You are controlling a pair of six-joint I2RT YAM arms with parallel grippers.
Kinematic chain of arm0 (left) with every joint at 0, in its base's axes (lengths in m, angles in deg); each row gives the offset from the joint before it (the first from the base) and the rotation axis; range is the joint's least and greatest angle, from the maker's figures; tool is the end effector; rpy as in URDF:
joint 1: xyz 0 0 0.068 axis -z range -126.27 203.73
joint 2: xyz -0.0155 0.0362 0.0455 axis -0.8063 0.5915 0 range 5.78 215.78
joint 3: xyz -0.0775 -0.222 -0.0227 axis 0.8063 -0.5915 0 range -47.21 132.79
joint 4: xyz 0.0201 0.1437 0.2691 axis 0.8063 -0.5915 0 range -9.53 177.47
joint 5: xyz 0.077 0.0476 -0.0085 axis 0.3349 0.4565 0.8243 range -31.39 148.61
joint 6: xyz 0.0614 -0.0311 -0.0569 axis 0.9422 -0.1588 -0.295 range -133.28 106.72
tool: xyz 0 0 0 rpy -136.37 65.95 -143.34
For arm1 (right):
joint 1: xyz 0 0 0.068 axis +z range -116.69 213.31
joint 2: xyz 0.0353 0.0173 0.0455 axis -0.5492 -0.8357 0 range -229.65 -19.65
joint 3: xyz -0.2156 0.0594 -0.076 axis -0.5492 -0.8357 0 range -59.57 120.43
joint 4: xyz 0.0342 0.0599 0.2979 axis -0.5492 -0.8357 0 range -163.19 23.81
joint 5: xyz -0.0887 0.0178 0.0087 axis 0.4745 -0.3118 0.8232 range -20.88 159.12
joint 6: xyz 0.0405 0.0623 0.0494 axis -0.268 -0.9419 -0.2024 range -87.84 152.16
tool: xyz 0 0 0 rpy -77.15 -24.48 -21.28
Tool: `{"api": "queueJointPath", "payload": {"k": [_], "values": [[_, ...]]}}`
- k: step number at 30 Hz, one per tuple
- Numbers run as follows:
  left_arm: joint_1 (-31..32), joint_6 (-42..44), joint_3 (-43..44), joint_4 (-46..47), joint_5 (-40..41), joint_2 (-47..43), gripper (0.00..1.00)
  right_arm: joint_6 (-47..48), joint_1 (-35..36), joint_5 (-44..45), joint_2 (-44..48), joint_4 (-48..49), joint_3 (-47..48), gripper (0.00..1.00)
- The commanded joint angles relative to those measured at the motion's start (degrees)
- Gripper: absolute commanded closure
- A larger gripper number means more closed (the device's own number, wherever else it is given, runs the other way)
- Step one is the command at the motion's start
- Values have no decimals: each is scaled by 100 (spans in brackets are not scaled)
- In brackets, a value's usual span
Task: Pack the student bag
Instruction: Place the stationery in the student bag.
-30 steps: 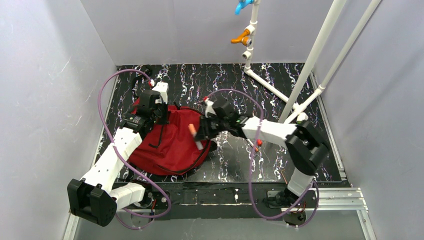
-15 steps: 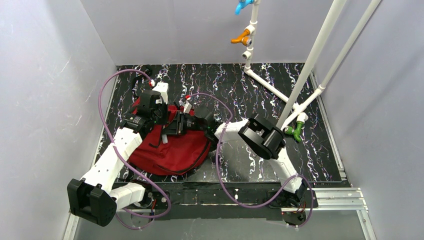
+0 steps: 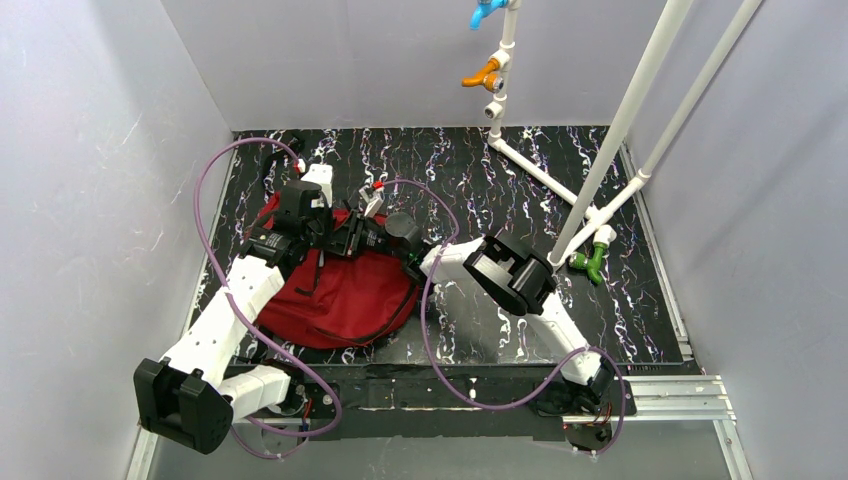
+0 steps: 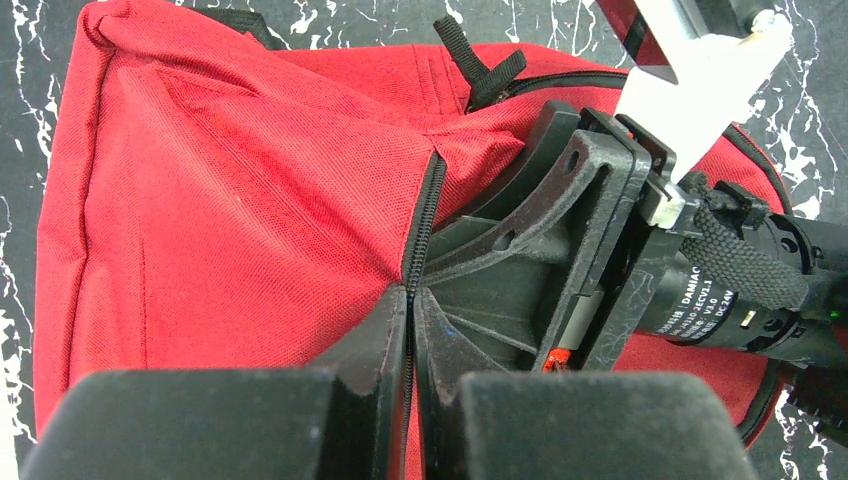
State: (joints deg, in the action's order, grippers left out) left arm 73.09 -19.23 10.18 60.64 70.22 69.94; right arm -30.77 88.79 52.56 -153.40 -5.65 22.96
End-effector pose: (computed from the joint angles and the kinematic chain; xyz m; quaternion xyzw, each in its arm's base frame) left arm 0.3307 -0.0992 0.2580 0.0548 0.8764 -0.0160 0.4782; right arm 0.2952 0.4694 0.1111 -0.0678 0.6464 0.6956 0.3060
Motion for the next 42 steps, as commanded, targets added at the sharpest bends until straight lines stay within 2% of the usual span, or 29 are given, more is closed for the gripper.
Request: {"api": "queueJointPath", "payload": {"k": [1, 14, 23, 30, 36, 42], "values": [[52, 24, 92, -62, 126, -216, 100, 287, -35, 56, -83, 375, 306, 80], [56, 33, 106, -24, -261, -154, 100, 616, -38, -373, 713, 53, -554, 60], [53, 41, 105, -33, -265, -136, 100, 747, -38, -507, 792, -212, -610, 56], [52, 40, 108, -33, -303, -141, 100, 887, -30, -655, 505, -718, -53, 64], [60, 24, 92, -33, -138, -175, 100, 1439, 33, -934, 140, -1750, 899, 57], [53, 33, 90, -2, -225, -170, 100, 1537, 33, -1011, 241, -1928, 834, 42]]}}
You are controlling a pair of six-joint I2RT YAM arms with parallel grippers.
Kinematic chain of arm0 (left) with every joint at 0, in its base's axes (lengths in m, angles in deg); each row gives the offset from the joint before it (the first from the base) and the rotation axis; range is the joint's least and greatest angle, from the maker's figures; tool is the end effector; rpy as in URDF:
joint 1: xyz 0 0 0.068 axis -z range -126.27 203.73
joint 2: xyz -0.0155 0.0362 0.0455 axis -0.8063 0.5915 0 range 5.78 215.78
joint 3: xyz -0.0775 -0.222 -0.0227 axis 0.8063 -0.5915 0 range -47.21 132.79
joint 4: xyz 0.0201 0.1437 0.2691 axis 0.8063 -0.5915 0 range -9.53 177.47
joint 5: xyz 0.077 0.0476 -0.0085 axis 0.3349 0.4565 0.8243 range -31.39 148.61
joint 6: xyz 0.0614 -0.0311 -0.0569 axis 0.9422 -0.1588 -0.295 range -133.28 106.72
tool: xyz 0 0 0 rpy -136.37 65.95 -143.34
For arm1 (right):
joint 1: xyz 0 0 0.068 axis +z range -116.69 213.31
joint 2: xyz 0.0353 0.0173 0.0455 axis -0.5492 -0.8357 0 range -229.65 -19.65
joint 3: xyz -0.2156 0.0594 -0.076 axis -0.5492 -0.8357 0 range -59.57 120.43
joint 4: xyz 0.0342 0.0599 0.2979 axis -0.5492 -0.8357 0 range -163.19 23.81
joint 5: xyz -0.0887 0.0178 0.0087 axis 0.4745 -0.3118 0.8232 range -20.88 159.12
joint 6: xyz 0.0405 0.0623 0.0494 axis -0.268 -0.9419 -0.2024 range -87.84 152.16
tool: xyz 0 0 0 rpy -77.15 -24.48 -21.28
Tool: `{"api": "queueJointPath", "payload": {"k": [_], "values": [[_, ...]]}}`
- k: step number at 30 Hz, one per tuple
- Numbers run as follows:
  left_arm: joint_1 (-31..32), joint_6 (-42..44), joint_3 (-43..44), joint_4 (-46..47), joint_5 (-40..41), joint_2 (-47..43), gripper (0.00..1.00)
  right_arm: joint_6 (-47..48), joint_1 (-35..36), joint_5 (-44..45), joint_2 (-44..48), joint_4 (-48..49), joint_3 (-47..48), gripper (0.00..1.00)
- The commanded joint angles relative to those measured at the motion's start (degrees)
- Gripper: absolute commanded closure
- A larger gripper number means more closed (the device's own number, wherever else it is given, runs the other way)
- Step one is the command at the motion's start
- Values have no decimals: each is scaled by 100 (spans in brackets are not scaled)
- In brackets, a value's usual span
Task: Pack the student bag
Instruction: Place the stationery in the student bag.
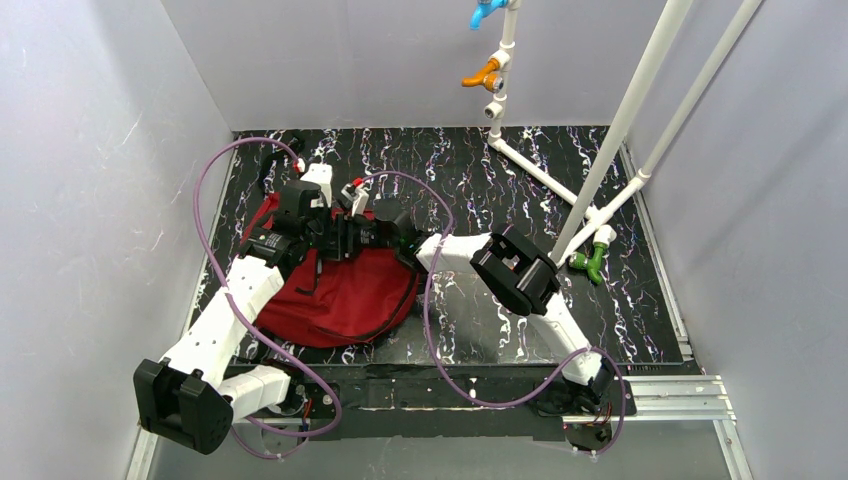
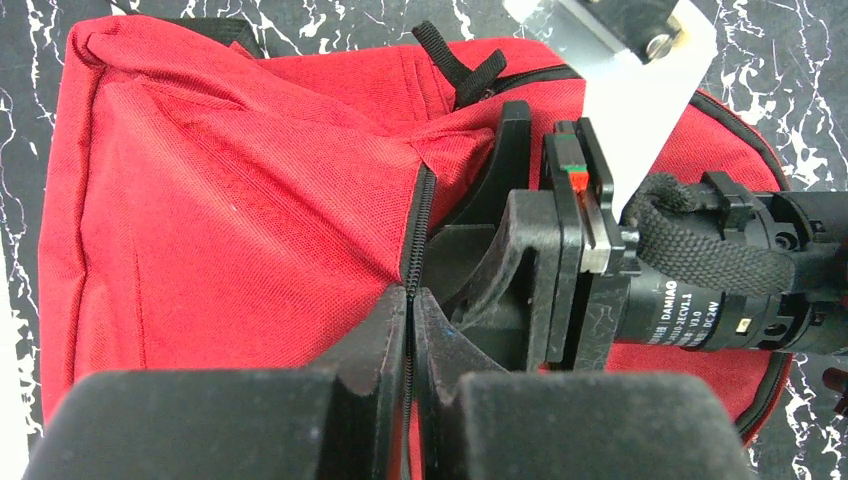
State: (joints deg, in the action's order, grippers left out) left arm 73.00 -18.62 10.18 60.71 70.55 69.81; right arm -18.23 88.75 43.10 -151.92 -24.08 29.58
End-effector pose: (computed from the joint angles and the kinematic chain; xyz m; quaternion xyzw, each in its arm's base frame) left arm 0.3307 -0.0982 0.2589 0.0571 0.8753 -0.0110 0.4801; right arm 0.2954 0.4904 0.1224 -0.1882 0.6875 0.6415 0.2836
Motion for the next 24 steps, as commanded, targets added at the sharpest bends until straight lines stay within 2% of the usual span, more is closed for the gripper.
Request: {"api": "queueJointPath", "payload": {"k": [1, 3, 10, 17, 20, 24], "values": [[63, -28, 96, -17, -279, -141, 100, 326, 37, 14, 178, -116, 53, 38], [61, -28, 93, -22, -298, -141, 100, 392, 21, 120, 368, -163, -135, 34], [61, -28, 91, -17, -306, -144, 100, 351, -135, 250, 974, -320, -821, 31], [65, -24, 97, -22, -303, -156, 100, 391, -156, 276, 1415, -414, -1260, 37], [67, -21, 88, -22, -281, -152, 100, 962, -178, 449, 1857, -1289, -1312, 37], [63, -25, 101, -30, -306, -141, 100, 2093, -249, 971, 2716, -3008, -1601, 37]]}}
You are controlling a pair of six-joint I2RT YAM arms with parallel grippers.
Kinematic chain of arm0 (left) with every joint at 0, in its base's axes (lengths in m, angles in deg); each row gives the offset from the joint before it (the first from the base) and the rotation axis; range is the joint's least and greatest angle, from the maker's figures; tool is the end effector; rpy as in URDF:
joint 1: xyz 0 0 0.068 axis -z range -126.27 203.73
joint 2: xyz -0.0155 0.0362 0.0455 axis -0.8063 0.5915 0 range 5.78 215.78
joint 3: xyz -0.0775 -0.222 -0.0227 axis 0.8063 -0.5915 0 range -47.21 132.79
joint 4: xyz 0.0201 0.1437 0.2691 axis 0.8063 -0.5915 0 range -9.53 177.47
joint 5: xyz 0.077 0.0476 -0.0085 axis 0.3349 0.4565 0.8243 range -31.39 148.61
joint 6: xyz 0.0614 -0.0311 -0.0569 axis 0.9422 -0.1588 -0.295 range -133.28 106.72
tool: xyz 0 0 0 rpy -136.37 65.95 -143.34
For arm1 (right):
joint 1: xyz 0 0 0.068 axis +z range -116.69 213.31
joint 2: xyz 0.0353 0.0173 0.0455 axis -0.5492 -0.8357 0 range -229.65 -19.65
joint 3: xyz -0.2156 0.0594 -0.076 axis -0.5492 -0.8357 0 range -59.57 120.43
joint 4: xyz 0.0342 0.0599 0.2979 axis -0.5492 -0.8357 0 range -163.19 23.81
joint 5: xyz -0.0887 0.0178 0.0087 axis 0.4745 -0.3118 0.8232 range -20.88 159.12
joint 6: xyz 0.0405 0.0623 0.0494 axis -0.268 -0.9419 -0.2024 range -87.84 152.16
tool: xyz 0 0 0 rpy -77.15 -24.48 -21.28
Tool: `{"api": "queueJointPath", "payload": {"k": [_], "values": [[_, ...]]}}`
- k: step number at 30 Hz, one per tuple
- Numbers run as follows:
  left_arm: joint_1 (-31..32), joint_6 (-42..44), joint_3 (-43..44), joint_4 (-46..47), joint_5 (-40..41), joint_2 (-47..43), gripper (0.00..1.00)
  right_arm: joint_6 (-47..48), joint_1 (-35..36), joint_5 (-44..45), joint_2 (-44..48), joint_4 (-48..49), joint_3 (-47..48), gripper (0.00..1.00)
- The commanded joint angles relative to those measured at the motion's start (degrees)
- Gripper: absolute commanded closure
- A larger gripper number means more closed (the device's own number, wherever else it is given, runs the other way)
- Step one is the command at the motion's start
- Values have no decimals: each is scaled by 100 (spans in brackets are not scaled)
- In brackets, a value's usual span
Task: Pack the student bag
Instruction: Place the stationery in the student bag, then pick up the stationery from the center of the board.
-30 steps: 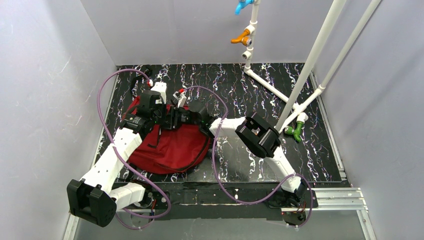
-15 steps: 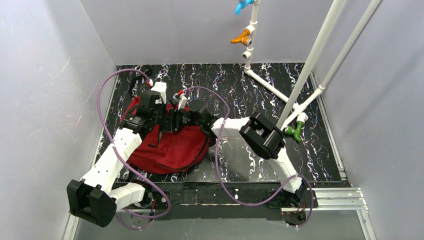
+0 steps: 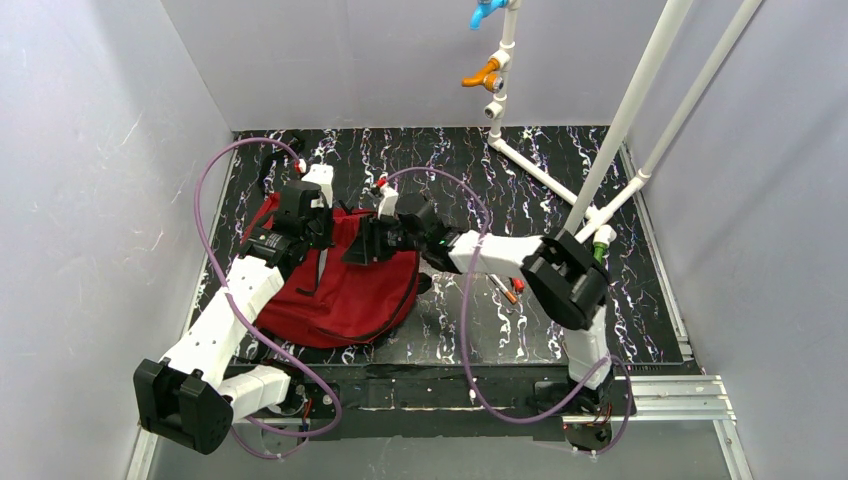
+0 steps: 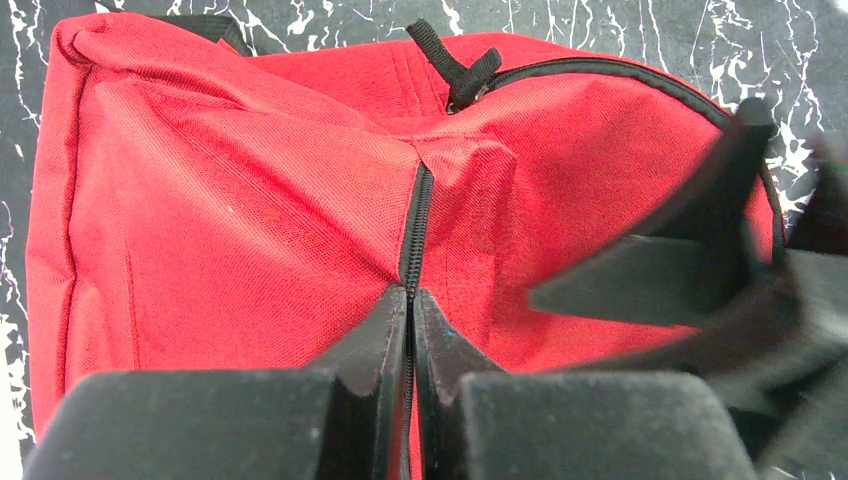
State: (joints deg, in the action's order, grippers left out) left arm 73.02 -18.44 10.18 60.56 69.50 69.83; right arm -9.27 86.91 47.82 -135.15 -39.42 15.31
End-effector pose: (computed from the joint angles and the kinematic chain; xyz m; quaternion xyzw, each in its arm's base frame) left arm 0.3303 -0.0997 0.2583 0.0633 0.8761 -0.0180 0.4776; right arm 0.2862 0.4370 0.1375 -0.1953 0.7573 0.5452 0.3020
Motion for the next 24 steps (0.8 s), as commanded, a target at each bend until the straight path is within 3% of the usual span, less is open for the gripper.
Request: {"api": "queueJointPath", "payload": {"k": [1, 6, 10, 13, 15, 17, 24], "values": [[62, -37, 104, -21, -213, -144, 100, 1565, -83, 762, 1308, -1947, -272, 37], [69, -54, 121, -18, -300, -147, 100, 2981, -108, 3235, 2278, -4773, -535, 37], [61, -74, 120, -23, -341, -123, 100, 3052, -295, 4736, 2506, -6642, -587, 37], [63, -76, 138, -24, -400, -104, 100, 3073, -505, 4660, 2533, -7306, -641, 38], [69, -82, 146, -24, -414, -90, 100, 3116, -736, 4412, 2402, -7485, -575, 45], [68, -90, 140, -24, -417, -80, 100, 3245, -932, 4025, 2304, -7338, -597, 51], [71, -84, 125, -48, -344, -28, 100, 3462, -1690, 2941, 1738, -6789, -714, 50]]}}
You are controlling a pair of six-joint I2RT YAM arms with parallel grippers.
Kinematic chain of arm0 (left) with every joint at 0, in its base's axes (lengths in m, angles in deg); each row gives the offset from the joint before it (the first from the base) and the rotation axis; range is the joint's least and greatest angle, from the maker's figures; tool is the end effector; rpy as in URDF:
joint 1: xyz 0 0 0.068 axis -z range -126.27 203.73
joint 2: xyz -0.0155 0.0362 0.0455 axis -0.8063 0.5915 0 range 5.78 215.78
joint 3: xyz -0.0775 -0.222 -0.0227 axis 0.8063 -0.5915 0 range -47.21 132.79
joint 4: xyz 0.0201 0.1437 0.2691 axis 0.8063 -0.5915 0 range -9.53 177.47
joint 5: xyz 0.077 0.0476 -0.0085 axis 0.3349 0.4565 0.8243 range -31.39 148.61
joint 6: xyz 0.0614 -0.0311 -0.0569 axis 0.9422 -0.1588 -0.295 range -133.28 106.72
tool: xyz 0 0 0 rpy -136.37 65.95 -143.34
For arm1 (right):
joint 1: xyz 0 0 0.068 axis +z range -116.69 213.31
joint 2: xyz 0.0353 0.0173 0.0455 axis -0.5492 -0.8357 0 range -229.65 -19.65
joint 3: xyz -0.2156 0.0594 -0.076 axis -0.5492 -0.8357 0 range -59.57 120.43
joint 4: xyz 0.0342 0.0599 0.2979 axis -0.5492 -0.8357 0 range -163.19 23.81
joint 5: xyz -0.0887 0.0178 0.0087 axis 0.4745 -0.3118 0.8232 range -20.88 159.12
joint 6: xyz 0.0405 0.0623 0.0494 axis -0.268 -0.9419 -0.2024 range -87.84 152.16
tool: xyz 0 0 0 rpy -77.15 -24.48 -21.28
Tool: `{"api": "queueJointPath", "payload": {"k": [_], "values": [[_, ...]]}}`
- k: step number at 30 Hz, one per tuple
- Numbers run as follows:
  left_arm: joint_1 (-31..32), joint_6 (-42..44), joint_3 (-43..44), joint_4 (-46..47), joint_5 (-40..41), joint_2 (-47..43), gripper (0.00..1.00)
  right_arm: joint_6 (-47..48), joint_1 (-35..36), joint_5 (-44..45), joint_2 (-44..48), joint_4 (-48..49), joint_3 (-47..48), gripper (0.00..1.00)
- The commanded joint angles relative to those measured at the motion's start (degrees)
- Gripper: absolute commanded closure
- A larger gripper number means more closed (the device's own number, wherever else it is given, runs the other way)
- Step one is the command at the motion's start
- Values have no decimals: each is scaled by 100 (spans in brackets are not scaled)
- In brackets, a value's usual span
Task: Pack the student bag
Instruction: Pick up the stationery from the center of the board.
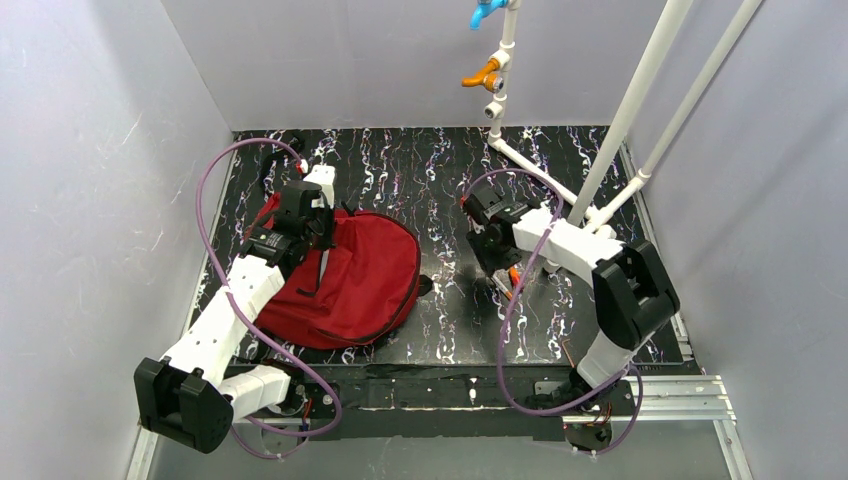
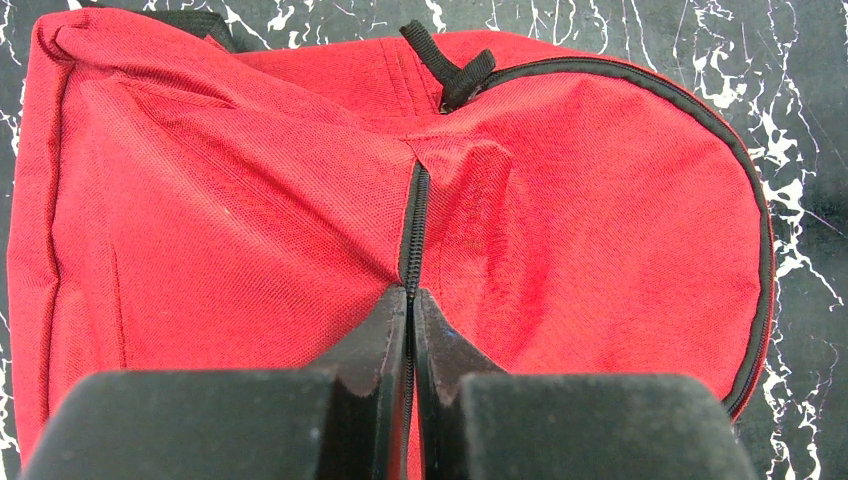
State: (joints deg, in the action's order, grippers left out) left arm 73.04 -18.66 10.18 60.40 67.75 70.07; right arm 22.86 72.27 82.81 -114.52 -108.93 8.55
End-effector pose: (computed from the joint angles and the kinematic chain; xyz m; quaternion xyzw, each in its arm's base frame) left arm 0.3302 -0.1023 0.2564 0.0695 0.8781 -0.0314 0.4723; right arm 0.3071 0.2242 0.1191 -0.2295 0.9499 -0.0348 0.2092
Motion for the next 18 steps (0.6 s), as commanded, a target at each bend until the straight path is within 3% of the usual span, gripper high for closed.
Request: {"api": "queueJointPath", "payload": {"k": [1, 10, 18], "values": [[70, -59, 130, -32, -168, -49, 100, 256, -250, -537, -435, 183, -42, 49], [70, -59, 138, -28, -198, -83, 100, 152, -459, -943, -609, 640, -528, 51], [64, -63, 130, -26, -201, -66, 100, 39, -427, -1009, -351, 797, -612, 77]]}}
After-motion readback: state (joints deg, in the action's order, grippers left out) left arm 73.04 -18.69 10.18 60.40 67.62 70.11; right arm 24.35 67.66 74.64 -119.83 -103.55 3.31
